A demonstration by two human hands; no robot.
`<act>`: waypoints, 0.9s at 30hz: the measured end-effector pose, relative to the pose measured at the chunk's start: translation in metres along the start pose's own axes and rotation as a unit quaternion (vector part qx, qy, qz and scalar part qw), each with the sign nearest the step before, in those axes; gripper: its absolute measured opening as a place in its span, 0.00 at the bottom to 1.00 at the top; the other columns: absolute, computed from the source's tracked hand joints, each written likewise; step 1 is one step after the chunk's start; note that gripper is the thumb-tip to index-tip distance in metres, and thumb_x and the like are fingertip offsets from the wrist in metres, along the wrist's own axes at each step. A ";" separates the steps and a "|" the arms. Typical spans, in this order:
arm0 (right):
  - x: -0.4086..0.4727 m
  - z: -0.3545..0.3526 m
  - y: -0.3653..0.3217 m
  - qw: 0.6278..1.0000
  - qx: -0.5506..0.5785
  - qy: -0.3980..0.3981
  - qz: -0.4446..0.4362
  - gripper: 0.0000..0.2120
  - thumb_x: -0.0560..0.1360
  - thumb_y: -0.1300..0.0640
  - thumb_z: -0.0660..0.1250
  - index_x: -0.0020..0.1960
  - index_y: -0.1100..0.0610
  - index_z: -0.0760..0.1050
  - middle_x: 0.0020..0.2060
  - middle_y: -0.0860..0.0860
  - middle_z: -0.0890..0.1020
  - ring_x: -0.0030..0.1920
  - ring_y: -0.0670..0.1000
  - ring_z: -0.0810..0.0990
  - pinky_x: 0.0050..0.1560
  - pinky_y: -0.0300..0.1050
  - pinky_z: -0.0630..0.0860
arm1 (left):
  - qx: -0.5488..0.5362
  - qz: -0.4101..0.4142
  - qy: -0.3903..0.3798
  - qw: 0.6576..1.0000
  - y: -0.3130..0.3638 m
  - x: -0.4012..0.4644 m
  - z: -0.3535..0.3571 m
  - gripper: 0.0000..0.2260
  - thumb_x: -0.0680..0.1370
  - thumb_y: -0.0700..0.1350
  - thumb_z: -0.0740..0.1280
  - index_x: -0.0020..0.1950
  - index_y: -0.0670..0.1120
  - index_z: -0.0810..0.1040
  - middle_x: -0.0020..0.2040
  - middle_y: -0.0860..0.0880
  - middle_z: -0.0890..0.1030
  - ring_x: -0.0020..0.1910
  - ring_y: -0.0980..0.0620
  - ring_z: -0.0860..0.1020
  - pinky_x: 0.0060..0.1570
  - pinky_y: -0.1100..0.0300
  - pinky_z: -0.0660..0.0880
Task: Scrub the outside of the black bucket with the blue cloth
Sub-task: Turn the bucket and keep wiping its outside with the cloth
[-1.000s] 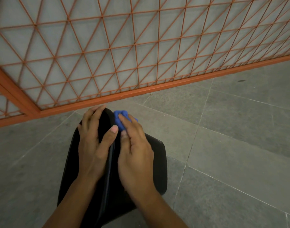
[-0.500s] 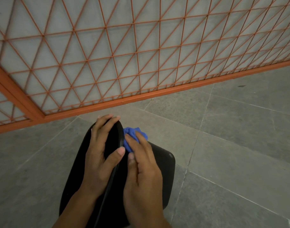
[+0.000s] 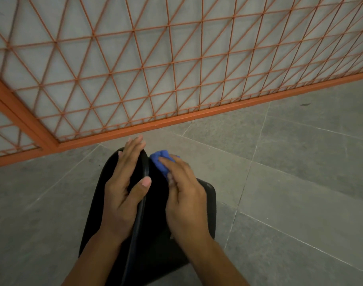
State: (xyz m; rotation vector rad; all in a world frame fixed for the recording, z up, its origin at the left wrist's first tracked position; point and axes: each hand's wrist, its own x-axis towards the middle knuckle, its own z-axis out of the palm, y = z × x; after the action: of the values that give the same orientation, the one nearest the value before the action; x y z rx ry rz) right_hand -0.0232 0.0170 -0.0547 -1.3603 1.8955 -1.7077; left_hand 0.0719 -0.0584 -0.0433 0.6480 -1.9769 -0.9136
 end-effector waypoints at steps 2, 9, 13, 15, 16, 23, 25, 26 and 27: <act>-0.007 0.000 0.001 0.999 -0.009 0.035 0.015 0.17 0.78 0.63 0.56 0.64 0.54 0.73 0.65 0.47 0.73 0.67 0.39 0.66 0.68 0.42 0.64 | 0.010 0.022 -0.001 1.000 0.001 0.002 0.002 0.26 0.75 0.48 0.58 0.71 0.40 0.64 0.73 0.46 0.66 0.75 0.50 0.61 0.73 0.40 0.56; 0.001 0.005 0.004 1.000 0.011 -0.006 -0.008 0.17 0.78 0.65 0.56 0.63 0.55 0.73 0.63 0.48 0.74 0.65 0.38 0.67 0.69 0.38 0.63 | 0.049 0.055 0.028 0.997 -0.005 0.003 -0.006 0.25 0.75 0.49 0.60 0.68 0.38 0.66 0.69 0.42 0.70 0.72 0.44 0.67 0.71 0.50 0.62; -0.017 0.002 0.014 0.996 -0.008 0.039 0.076 0.17 0.77 0.63 0.58 0.64 0.52 0.72 0.65 0.43 0.72 0.66 0.34 0.64 0.68 0.41 0.62 | 0.047 0.063 0.025 0.997 -0.005 0.004 -0.005 0.23 0.74 0.47 0.59 0.67 0.38 0.68 0.69 0.43 0.71 0.71 0.45 0.67 0.71 0.51 0.62; -0.026 0.008 0.006 0.998 -0.019 0.056 0.011 0.17 0.77 0.59 0.57 0.64 0.52 0.73 0.65 0.45 0.73 0.67 0.36 0.64 0.68 0.38 0.62 | 0.045 0.072 0.019 0.996 -0.005 0.004 -0.004 0.23 0.74 0.47 0.59 0.67 0.40 0.68 0.68 0.45 0.71 0.71 0.47 0.67 0.71 0.53 0.62; -0.024 0.011 0.004 0.998 -0.018 0.052 -0.016 0.17 0.77 0.58 0.56 0.64 0.52 0.73 0.65 0.47 0.73 0.67 0.37 0.65 0.68 0.36 0.62 | 0.043 0.066 0.015 0.997 -0.006 0.005 -0.005 0.22 0.74 0.47 0.59 0.67 0.41 0.68 0.68 0.46 0.71 0.71 0.48 0.68 0.71 0.53 0.62; -0.002 -0.002 0.013 1.000 0.003 0.011 -0.006 0.17 0.78 0.61 0.58 0.65 0.53 0.71 0.66 0.45 0.71 0.68 0.35 0.62 0.69 0.36 0.61 | -0.009 -0.072 -0.028 0.997 0.010 0.014 -0.005 0.26 0.68 0.52 0.59 0.67 0.60 0.66 0.72 0.58 0.68 0.72 0.65 0.63 0.71 0.67 0.59; -0.008 -0.004 0.016 0.999 -0.015 -0.002 -0.031 0.18 0.78 0.57 0.59 0.67 0.50 0.69 0.68 0.43 0.69 0.69 0.37 0.62 0.69 0.35 0.61 | -0.017 -0.082 -0.017 0.996 0.011 0.011 -0.002 0.26 0.68 0.51 0.58 0.67 0.62 0.67 0.72 0.61 0.68 0.71 0.67 0.62 0.69 0.72 0.58; -0.008 -0.006 0.017 0.998 -0.024 -0.013 -0.050 0.18 0.77 0.55 0.58 0.67 0.48 0.68 0.68 0.43 0.69 0.69 0.38 0.62 0.69 0.35 0.61 | -0.022 -0.082 -0.012 0.996 0.011 0.009 -0.003 0.26 0.68 0.51 0.59 0.67 0.61 0.68 0.71 0.61 0.68 0.71 0.66 0.62 0.68 0.72 0.58; -0.006 -0.008 0.018 0.997 -0.030 -0.025 -0.063 0.18 0.77 0.55 0.58 0.67 0.48 0.68 0.68 0.44 0.69 0.69 0.39 0.63 0.68 0.35 0.62 | -0.025 -0.077 -0.008 0.997 0.011 0.008 -0.003 0.25 0.69 0.51 0.59 0.67 0.60 0.68 0.71 0.61 0.69 0.71 0.65 0.63 0.69 0.71 0.59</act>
State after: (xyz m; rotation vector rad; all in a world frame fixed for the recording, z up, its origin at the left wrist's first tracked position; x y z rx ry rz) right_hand -0.0337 0.0244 -0.0702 -1.5602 1.8843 -1.6691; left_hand 0.0695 -0.0588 -0.0300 0.7750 -1.9320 -1.0605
